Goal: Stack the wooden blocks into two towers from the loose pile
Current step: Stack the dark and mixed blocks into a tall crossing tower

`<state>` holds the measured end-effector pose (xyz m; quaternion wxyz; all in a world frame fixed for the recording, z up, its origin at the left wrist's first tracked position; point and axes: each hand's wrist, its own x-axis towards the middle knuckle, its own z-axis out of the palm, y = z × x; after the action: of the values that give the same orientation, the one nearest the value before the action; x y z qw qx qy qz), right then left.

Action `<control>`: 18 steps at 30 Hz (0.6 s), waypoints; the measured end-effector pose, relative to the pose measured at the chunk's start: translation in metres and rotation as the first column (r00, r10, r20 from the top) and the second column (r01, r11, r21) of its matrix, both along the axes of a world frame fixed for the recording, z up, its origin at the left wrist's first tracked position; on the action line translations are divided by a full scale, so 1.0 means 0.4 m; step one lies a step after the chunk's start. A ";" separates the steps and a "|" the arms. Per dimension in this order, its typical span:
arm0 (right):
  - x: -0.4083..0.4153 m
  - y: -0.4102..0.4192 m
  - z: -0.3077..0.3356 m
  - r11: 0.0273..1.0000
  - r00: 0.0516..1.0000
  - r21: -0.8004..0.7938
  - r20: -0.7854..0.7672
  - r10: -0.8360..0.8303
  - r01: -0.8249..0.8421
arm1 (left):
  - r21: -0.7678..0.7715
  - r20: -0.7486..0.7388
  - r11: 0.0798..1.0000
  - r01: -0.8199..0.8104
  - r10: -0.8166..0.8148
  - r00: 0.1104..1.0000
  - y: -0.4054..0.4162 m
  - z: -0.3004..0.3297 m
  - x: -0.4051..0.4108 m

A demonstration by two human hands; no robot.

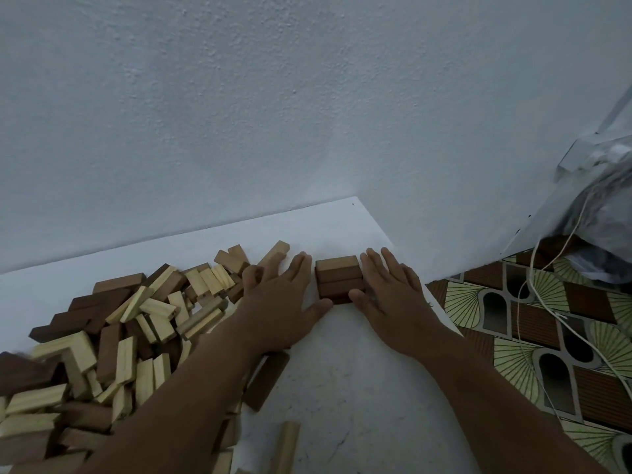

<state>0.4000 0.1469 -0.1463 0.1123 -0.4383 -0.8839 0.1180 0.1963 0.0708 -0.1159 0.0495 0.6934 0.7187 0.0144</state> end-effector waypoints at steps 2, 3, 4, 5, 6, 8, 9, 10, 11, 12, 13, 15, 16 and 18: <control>-0.002 0.004 -0.005 1.000 1.000 0.019 0.008 -0.005 0.005 | 0.029 -0.055 1.000 0.002 0.000 0.998 0.003 -0.010 0.004; -0.004 0.005 -0.007 1.000 1.000 0.023 0.010 -0.004 0.004 | 0.041 -0.076 0.999 0.005 -0.002 0.997 0.004 -0.014 0.007; -0.006 0.005 -0.007 1.000 1.000 0.026 0.013 -0.002 0.001 | 0.061 -0.094 0.998 0.009 -0.004 0.996 0.004 -0.017 0.010; -0.007 0.005 -0.007 1.000 1.000 0.028 0.018 -0.001 0.000 | 0.091 -0.109 0.996 0.019 -0.009 0.994 0.004 -0.021 0.011; -0.007 0.005 -0.007 0.999 1.000 0.032 0.022 0.001 -0.001 | 0.119 -0.121 0.992 0.029 -0.014 0.993 0.001 -0.023 0.011; -0.007 0.005 -0.008 0.999 1.000 0.039 0.025 0.005 -0.006 | 0.158 -0.149 0.987 0.044 -0.020 0.989 0.000 -0.032 0.009; -0.006 0.004 -0.009 0.999 1.000 0.043 0.024 0.006 -0.007 | 0.166 -0.160 0.985 0.046 -0.019 0.987 0.000 -0.037 0.007; -0.006 0.004 -0.011 0.999 1.000 0.043 0.023 0.007 -0.008 | 0.165 -0.163 0.985 0.044 -0.017 0.986 0.001 -0.039 0.007; -0.006 0.004 -0.012 0.999 1.000 0.041 0.022 0.008 -0.009 | 0.162 -0.159 0.986 0.041 -0.015 0.987 0.000 -0.038 0.007; -0.006 0.003 -0.012 0.999 1.000 0.038 0.020 0.009 -0.010 | 0.158 -0.152 0.987 0.040 -0.016 0.988 -0.002 -0.037 0.007; -0.005 0.003 -0.011 0.999 1.000 0.035 0.020 0.010 -0.011 | 0.152 -0.145 0.988 0.040 -0.017 0.989 -0.004 -0.038 0.007; -0.004 0.003 -0.010 0.999 1.000 0.029 0.018 0.014 -0.014 | 0.141 -0.143 0.989 0.043 -0.023 0.989 -0.007 -0.039 0.005; -0.005 0.003 -0.009 0.999 1.000 0.029 0.018 0.014 -0.015 | 0.140 -0.147 0.989 0.048 -0.027 0.989 -0.007 -0.039 0.004; -0.004 0.002 -0.008 0.999 1.000 0.032 0.020 0.017 -0.017 | 0.145 -0.146 0.988 0.054 -0.033 0.989 -0.005 -0.039 0.002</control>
<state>0.3984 0.1477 -0.1495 0.1097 -0.4301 -0.8905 0.1005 0.1971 0.0688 -0.1315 -0.0535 0.7100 0.7020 0.0171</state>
